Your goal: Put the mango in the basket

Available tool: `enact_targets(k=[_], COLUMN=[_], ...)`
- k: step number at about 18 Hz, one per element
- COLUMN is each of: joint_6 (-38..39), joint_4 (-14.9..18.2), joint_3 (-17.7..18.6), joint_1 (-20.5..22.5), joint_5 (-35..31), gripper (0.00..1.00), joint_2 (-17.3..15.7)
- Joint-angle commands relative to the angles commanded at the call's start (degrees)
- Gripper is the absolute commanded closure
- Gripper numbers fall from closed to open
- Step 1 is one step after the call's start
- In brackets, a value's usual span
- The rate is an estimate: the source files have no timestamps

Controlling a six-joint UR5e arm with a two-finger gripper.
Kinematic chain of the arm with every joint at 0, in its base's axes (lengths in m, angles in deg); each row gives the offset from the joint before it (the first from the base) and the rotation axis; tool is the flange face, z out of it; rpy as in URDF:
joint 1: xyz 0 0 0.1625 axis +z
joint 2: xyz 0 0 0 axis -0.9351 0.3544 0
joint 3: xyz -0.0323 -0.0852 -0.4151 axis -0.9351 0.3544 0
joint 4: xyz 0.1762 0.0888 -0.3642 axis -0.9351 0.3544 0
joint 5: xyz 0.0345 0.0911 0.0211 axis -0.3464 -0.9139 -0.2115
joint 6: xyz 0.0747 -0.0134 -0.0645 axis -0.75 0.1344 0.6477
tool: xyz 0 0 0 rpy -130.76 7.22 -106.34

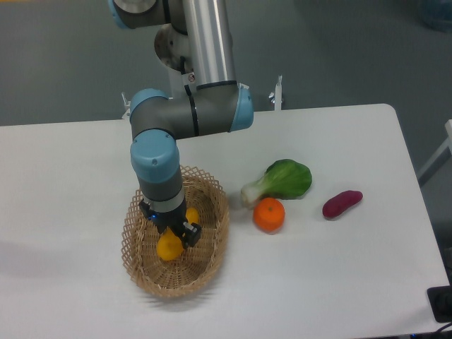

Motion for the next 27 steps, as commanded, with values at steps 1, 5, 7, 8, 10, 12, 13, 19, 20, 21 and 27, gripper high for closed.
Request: enact_targets(k=[1,5,7,8,10,12,13,19,20,21,27], joint_6=[-0.2,-0.1,-0.2,-0.3,-1.1,-4.1,-5.5,-23.4,-25.8,-28.3,-38.5], joint_4=[0.0,0.6,0.9,2.1,5.6,10.8,13.2,23.5,24.6,25.3,29.6], joint_3=[-0.3,-4.4,-7.8,-12.0,-14.9,-17.8,-19.1,-22.4,-22.4,-22.4,-22.3], joint_1=[0.0,0.3,1.7,4.2,6.8,9.4,10.7,21.6,22.9,23.9,29.0], joint_5=[0.1,-0.2,-0.3,-0.1,0.2,0.5,1.0,6.2,6.5,6.5,7.7], gripper=[0.0,0.0,0.0,0.0,0.0,0.0,0.0,0.0,0.0,0.0,0.0], joint_2=[-0.3,-0.6,-1.1,-1.5,-2.1,-2.5,-2.8,-6.1,-6.6,-6.6,-7.9])
